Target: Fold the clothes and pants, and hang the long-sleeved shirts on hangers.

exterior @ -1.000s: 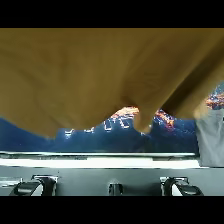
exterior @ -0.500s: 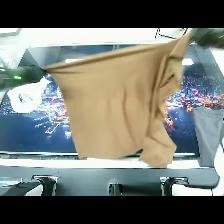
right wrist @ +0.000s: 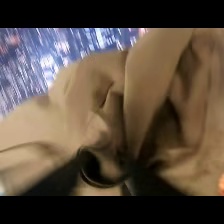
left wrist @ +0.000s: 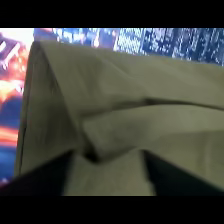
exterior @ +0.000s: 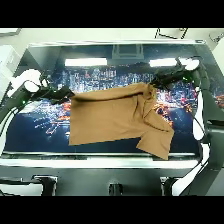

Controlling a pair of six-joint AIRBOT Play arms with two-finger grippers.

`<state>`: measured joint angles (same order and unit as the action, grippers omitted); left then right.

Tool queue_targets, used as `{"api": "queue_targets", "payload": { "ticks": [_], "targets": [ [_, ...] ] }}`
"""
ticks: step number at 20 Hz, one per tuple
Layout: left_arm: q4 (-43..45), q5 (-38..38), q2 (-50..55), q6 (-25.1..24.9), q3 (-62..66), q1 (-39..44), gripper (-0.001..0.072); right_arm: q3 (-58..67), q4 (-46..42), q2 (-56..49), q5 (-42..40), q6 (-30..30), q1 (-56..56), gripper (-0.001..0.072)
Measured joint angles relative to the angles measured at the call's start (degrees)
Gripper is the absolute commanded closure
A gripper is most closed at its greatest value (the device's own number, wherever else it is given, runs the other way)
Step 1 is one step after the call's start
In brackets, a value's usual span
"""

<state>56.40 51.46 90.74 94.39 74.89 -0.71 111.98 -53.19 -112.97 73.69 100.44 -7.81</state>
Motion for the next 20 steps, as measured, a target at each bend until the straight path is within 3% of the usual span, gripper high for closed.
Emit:
{"api": "queue_targets", "payload": {
  "ticks": [2, 3, 4, 7, 10, 12, 15, 17, 19, 20],
  "targets": [
    [-1.51, 7.98, 0.9, -2.38, 2.54, -3.65, 0.0024, 1.53, 0.0, 0.7, 5.53, -3.45, -2.73, 0.0035],
    [-1.29, 13.4, 0.94, -3.48, 3.61, -6.01, 0.0119, 1.97, -1.62, 1.49, 9.25, -4.81, -4.52, 0.0054],
    [-0.11, 18.32, 0.76, -4.15, 3.98, -8.2, 0.0139, 2.08, -4.48, 2.47, 13.03, -5.6, -6.71, 0.0054],
    [5.55, 29.92, -2.34, -5.22, -1.92, -12.98, 0.0139, -2.01, -12.52, 5.75, 22.21, -7.02, -12.28, 0.0051],
    [5.84, 29.44, -7.02, -8.41, -15.82, -13.92, 0.0141, -11.61, -16.7, 10.21, 24.96, -8.57, -15.54, 0.0049],
    [1.99, 26.34, -8.92, -11.98, -24.7, -13.53, 0.0212, -17.59, -17.81, 12.59, 24.9, -9.66, -16.37, 0.0049],
    [-4.96, 22.95, -9.99, -16.81, -33.44, -12.04, 0.0219, -22.97, -18.97, 14.34, 24.2, -10.71, -17.05, 0.005],
    [-7.78, 21.31, -10.08, -18.62, -36.22, -10.73, 0.0371, -24.55, -19.15, 14.8, 23.65, -11.13, -17.18, 0.005],
    [-9.11, 18.34, -10.05, -19.21, -37.7, -9.6, 0.0639, -25.44, -19.54, 15.06, 23.28, -11.34, -17.29, 0.005],
    [-9.7, 16.44, -10.03, -19.21, -38.18, -9.05, 0.0681, -25.94, -19.8, 15.12, 22.95, -11.37, -17.22, 0.0049]
  ]
}}
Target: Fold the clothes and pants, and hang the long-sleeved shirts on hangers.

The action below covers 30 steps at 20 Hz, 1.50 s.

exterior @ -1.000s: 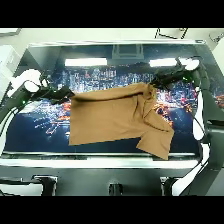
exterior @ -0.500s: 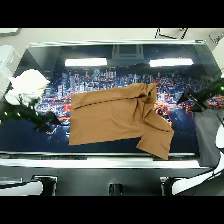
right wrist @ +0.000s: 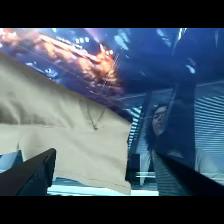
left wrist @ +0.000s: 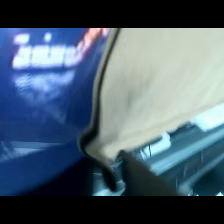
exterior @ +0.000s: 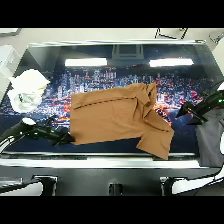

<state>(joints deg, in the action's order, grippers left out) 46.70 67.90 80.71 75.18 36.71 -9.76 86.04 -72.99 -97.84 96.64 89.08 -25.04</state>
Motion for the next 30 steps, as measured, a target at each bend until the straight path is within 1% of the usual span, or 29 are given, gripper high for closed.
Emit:
{"api": "queue_targets", "payload": {
  "ticks": [1, 2, 5, 7, 9, 10, 11, 12, 13, 15, 17, 20, 23, 26, 28, 30],
  "targets": [
    [-1.01, -0.85, -0.04, 0.04, -0.28, 0.35, 0.0681, -0.79, -0.59, 0.07, -0.33, -0.17, 0.15, 0.0043],
    [-1.88, -1.86, -0.07, 0.09, -0.5, 0.66, 0.0681, -1.79, -1.38, 0.09, -1.07, -0.22, 0.44, 0.0014],
    [-2.75, -3.39, -0.63, 0.2, -0.87, 1.11, 0.0681, -6.16, -2.29, -0.09, -5.07, -1.7, 1.84, 0.0013],
    [-2.82, -4.31, -1.42, 0.2, -1.01, 1.27, 0.0681, -8.81, -1.18, -0.52, -8.31, -2.82, 2.84, 0.0014],
    [-2.67, -4.68, -2.38, 0.2, -1.05, 1.33, 0.0682, -10.47, 0.72, -1.38, -9.66, -4.0, 3.8, 0.0027],
    [-2.69, -5.07, -2.82, 0.2, -1.07, 1.33, 0.0681, -10.95, 1.53, -1.77, -9.16, -4.42, 4.26, 0.0064],
    [-2.97, -5.01, -3.37, 0.22, -1.07, 1.33, 0.0682, -11.3, 2.36, -2.23, -8.72, -4.72, 4.87, 0.0216],
    [-3.32, -4.72, -3.98, 0.22, -1.07, 1.36, 0.0682, -11.63, 2.84, -2.62, -8.66, -5.16, 5.51, 0.0483],
    [-3.48, -4.63, -4.61, 0.22, -0.94, 1.38, 0.0682, -11.91, 3.78, -3.04, -8.87, -5.6, 6.21, 0.0666],
    [-3.91, -4.17, -6.38, 0.22, 0.28, 1.31, 0.0683, -12.04, 4.48, -2.71, -8.57, -6.16, 7.32, 0.0672],
    [-3.89, -3.78, -9.38, 0.24, 3.93, 1.01, 0.0683, -10.62, 6.38, -0.44, -6.47, -6.62, 7.82, 0.0672],
    [-4.11, -4.28, -16.68, 0.0, 17.05, -0.28, 0.0682, -2.36, 9.03, 6.91, -7.85, -7.13, 8.09, 0.0671],
    [-4.55, -9.4, -24.3, 0.24, 38.49, -2.67, 0.0682, 11.45, 11.15, 17.64, -14.1, -7.43, 8.26, 0.0671],
    [-3.26, -15.32, -30.05, 0.44, 58.45, -4.61, 0.0682, 22.38, 10.16, 30.45, -24.92, -6.93, 8.28, 0.0671],
    [-1.57, -17.42, -33.51, 0.63, 66.4, -5.27, 0.0682, 25.86, 7.96, 38.82, -30.64, -5.66, 8.26, 0.0671],
    [-0.55, -18.18, -36.02, 0.74, 70.42, -5.64, 0.0682, 27.54, 6.6, 45.11, -33.92, -5.01, 8.24, 0.0671]
  ]
}}
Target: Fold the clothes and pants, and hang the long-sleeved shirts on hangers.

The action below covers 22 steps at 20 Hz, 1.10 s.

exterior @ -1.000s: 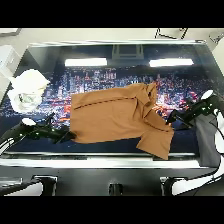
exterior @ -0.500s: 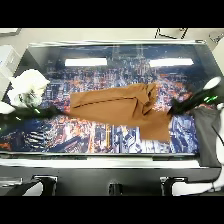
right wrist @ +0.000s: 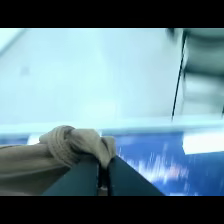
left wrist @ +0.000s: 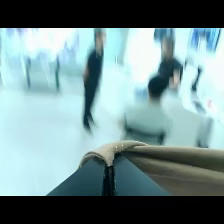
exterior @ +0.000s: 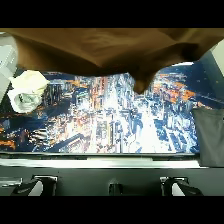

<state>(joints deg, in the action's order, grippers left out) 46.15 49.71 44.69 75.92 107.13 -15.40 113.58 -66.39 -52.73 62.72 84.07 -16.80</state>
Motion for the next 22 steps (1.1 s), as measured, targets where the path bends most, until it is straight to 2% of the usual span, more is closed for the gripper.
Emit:
{"api": "queue_targets", "payload": {
  "ticks": [5, 7, 11, 14, 16, 20, 22],
  "targets": [
    [1.38, -1.79, -1.97, 1.11, 3.54, -0.26, 0.0682, 1.4, -1.6, 7.58, -4.48, 0.83, -0.02, 0.0671],
    [3.82, -0.04, -1.31, 1.31, 3.67, -0.28, 0.0682, 1.6, -1.55, 8.02, -4.57, 1.03, -0.02, 0.0671],
    [7.28, 7.87, 2.34, 1.6, -2.4, -0.11, 0.0682, 1.64, -2.05, 2.36, 6.27, 2.6, 0.04, 0.0672],
    [8.2, 10.49, 6.56, 1.09, -13.09, 1.14, 0.0682, -1.18, -2.62, -7.45, 17.4, 4.5, 1.73, 0.0672],
    [8.92, 10.58, 10.75, -0.46, -22.32, 2.45, 0.0682, -6.73, -3.96, -14.93, 20.22, 5.42, 4.79, 0.0671],
    [9.42, 3.89, 22.8, -1.77, -35.26, 3.34, 0.0681, -17.31, -5.14, -30.29, 10.8, 11.67, 10.78, 0.0669],
    [9.16, 1.79, 29.31, 0.44, -37.05, 3.19, 0.068, -19.45, -2.38, -36.85, 4.31, 16.17, 12.07, 0.067]
  ]
}}
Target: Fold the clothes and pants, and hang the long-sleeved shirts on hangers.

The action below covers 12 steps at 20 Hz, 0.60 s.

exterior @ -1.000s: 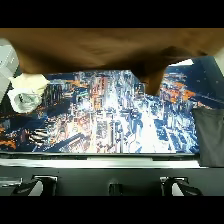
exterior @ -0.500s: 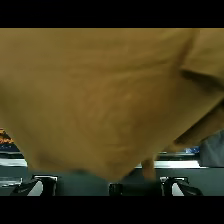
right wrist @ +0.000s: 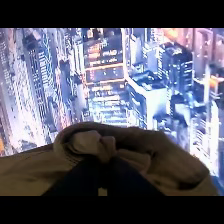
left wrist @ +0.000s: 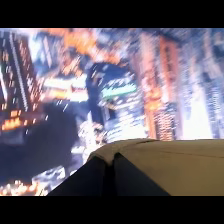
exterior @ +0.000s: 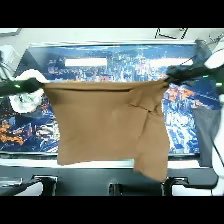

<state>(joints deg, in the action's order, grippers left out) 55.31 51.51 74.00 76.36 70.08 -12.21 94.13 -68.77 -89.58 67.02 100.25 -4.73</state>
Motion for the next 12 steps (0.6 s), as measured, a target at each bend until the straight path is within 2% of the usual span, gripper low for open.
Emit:
{"api": "queue_targets", "payload": {
  "ticks": [4, 5, 6, 7, 8, 10, 12],
  "targets": [
    [-4.24, -2.34, 10.45, 4.22, -0.66, 0.07, 0.0679, -1.64, 5.09, -7.39, -10.03, 4.48, 1.01, 0.0669],
    [-5.03, -2.4, 12.09, 4.68, -0.7, 0.24, 0.0667, -1.79, 5.4, -8.33, -11.23, 4.87, 1.11, 0.0645],
    [-5.55, -2.19, 13.38, 4.98, -0.76, 0.44, 0.054, -1.88, 5.53, -9.05, -12.0, 5.35, 1.18, 0.0496],
    [-6.12, -1.68, 14.32, 5.18, -0.72, 0.46, 0.0279, -1.92, 5.53, -9.62, -12.5, 5.51, 1.07, 0.0261],
    [-6.45, -0.48, 14.93, 5.55, -0.37, 0.22, 0.0054, -1.79, 5.49, -9.81, -12.59, 5.77, 0.59, 0.016],
    [-5.29, 4.42, 15.54, 5.73, 1.88, -1.79, 0.0043, -0.72, 5.38, -9.35, -9.97, 4.15, -1.68, 0.0154],
    [0.02, 13.44, 15.82, 5.86, 5.66, -5.75, 0.0055, 0.68, 3.87, -7.76, -3.8, 1.18, -5.9, 0.0157]
  ]
}}
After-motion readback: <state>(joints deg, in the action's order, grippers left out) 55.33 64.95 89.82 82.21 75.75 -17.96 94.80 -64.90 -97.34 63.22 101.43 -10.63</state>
